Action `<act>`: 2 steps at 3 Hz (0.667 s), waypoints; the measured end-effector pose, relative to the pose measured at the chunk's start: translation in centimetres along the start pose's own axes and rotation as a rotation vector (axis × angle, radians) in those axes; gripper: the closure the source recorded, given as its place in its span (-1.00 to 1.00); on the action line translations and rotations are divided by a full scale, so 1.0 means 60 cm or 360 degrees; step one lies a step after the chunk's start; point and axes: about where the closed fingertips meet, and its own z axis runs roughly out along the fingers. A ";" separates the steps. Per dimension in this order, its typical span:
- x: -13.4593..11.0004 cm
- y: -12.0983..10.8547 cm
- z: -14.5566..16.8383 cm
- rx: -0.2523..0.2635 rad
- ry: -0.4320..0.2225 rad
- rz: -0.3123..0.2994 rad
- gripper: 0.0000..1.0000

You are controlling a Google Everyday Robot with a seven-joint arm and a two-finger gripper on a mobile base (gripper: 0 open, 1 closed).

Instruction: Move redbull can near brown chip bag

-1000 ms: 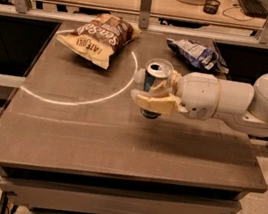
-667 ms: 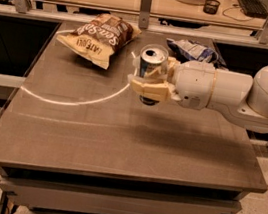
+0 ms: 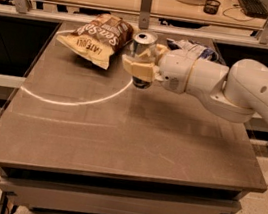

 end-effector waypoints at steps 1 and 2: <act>0.032 -0.044 0.046 0.0052 0.0005 0.0098 1.00; 0.057 -0.068 0.100 0.0026 -0.0009 0.0140 1.00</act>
Offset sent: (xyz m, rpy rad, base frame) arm 0.1002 0.0588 -0.0519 0.0642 0.1035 -0.0059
